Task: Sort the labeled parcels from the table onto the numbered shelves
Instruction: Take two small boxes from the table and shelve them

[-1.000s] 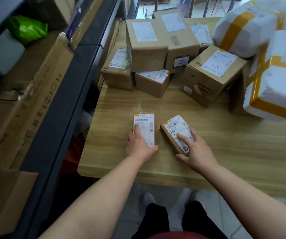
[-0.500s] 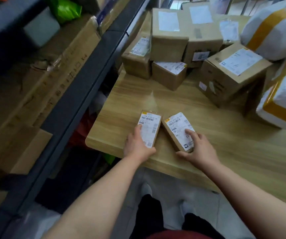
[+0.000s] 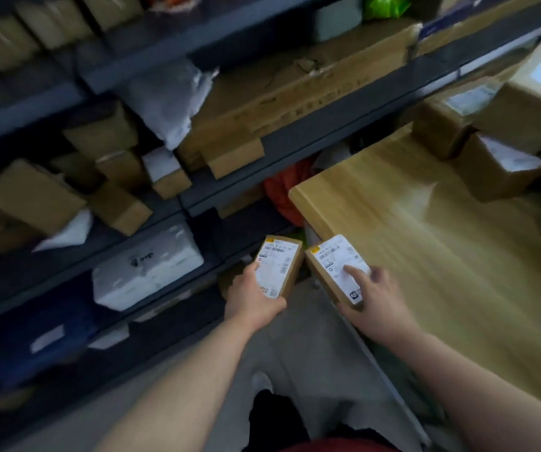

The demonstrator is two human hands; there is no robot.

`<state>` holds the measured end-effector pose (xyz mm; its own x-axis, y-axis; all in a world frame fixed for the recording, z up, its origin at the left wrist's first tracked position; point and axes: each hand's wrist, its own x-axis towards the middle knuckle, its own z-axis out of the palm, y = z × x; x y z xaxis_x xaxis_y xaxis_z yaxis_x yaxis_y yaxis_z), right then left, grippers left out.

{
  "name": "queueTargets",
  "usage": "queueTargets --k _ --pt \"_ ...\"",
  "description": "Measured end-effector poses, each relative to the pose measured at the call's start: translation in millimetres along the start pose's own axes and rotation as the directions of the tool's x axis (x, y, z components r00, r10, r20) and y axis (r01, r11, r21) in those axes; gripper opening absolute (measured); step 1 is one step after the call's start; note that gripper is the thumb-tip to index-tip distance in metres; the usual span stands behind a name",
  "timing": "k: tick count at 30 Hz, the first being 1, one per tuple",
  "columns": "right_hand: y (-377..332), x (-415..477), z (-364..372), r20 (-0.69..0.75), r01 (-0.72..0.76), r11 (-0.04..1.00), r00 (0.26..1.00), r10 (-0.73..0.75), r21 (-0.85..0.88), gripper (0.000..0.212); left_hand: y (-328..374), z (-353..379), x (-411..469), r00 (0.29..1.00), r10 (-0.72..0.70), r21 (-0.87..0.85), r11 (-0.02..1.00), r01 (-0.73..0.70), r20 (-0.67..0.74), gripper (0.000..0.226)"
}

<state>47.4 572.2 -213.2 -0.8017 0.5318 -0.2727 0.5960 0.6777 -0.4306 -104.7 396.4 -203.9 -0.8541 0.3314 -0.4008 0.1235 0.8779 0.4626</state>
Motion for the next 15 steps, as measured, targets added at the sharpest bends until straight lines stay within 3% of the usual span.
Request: queueTargets --k 7,15 --pt "-102 -12 36 0.097 0.339 0.924 0.94 -0.326 -0.175 0.075 -101 -47 -62 0.956 -0.189 -0.098 0.981 0.17 -0.227 0.095" --pt "-250 -83 118 0.248 0.625 0.748 0.779 -0.576 -0.223 0.072 -262 -97 -169 0.822 -0.439 -0.323 0.886 0.331 -0.362 0.087"
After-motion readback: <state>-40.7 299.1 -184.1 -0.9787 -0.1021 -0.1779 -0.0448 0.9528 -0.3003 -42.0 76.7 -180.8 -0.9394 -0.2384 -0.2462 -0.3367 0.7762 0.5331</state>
